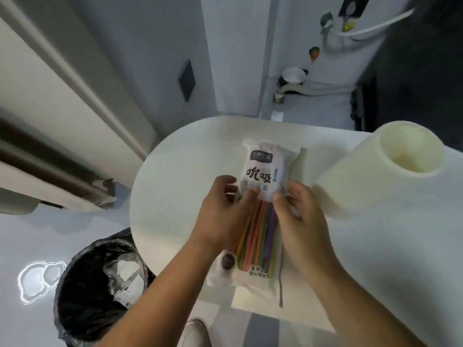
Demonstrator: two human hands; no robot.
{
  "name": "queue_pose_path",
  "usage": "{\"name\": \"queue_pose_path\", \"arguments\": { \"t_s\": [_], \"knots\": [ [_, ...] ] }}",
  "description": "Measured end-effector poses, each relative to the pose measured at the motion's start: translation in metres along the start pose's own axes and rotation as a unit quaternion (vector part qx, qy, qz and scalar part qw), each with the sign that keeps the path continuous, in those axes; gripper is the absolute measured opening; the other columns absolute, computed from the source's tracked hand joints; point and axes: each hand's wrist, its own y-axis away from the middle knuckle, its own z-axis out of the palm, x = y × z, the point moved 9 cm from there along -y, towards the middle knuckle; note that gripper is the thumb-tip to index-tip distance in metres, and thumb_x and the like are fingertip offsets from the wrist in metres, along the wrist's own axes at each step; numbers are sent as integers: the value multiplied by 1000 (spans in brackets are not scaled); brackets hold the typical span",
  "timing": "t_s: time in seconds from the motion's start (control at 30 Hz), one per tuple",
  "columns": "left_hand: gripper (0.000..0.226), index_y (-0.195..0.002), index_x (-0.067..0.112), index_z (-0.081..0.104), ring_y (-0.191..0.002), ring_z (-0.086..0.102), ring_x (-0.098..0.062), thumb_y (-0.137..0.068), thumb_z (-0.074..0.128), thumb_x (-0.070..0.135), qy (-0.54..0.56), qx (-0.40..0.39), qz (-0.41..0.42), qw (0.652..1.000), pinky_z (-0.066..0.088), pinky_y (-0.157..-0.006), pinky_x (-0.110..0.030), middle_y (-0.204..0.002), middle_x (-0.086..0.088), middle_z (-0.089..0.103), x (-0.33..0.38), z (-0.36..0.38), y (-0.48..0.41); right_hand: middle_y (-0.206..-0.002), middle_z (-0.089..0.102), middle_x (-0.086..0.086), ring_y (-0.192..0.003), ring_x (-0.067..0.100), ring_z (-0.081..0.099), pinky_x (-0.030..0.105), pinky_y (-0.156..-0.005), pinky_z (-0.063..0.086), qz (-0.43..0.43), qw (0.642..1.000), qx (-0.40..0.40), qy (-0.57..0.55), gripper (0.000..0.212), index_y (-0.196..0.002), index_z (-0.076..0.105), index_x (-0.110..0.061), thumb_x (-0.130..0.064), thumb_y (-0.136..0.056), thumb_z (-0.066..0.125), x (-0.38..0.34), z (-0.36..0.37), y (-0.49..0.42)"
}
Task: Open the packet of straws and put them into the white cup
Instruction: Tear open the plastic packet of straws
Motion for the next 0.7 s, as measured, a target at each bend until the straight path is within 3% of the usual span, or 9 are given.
{"name": "queue_pose_path", "arguments": {
  "t_s": [0.1,0.2,0.3,0.4,0.47,0.57,0.63,0.7],
  "knots": [
    [59,-137,27,51,-95,71,-4,-90,69,57,13,6,12,1000,60,-79,-25,-113,6,70,-9,2,-13,-102,70,-16,-87,-13,65,5,-63,49,1,1000,-10,-28,6,-102,58,-38,-35,-97,59,14,8,-12],
    [65,-139,27,49,-90,71,-5,-87,69,61,22,-5,20,1000,54,-69,-20,-106,5,70,-8,2,-22,-82,69,-35,-76,-17,65,4,-59,47,-9,998,-19,-59,8,-95,56,-39,-32,-97,59,17,15,-22],
    [72,-141,26,49,-92,71,-7,-84,67,66,35,-9,39,999,57,-75,-25,-105,3,71,-6,0,-24,-78,68,-28,-72,-16,65,4,-54,46,-18,997,-17,-78,8,-100,56,-40,-36,-96,60,18,16,-29],
    [65,-133,28,54,-95,72,-11,-83,66,68,54,-20,56,997,61,-87,-34,-107,0,72,-2,0,-24,-105,64,-18,-80,-8,66,7,-53,48,-20,997,-24,-77,51,-141,41,-39,-48,-94,57,18,18,-33],
    [54,-126,29,58,-93,74,-12,-87,64,66,70,-21,76,994,62,-88,-35,-107,-1,73,5,-1,-23,-114,67,-8,-88,-2,69,13,-61,53,-45,996,-25,-75,64,-150,29,-40,-53,-93,56,9,18,-34],
    [45,-121,27,60,-85,77,-11,-92,64,60,92,-11,121,988,63,-85,-35,-99,1,77,22,-3,-18,-106,74,-4,-94,12,72,39,-83,59,-89,993,-18,-71,76,-151,25,-45,-65,-85,55,-11,13,-34],
    [47,-121,25,60,-82,78,-12,-91,65,61,109,-14,158,981,62,-85,-36,-96,0,79,37,-4,-7,-90,78,-11,-84,11,75,42,-82,60,-115,989,-11,-98,67,-145,36,-44,-64,-85,56,-27,5,-30],
    [58,-120,30,60,-87,78,-12,-82,63,74,115,-24,190,975,60,-88,-37,-100,1,80,53,-6,11,-86,76,-22,-79,5,75,36,-75,60,-131,978,-13,-159,50,-138,45,-41,-57,-91,56,-46,-3,-20]
  ]
}}
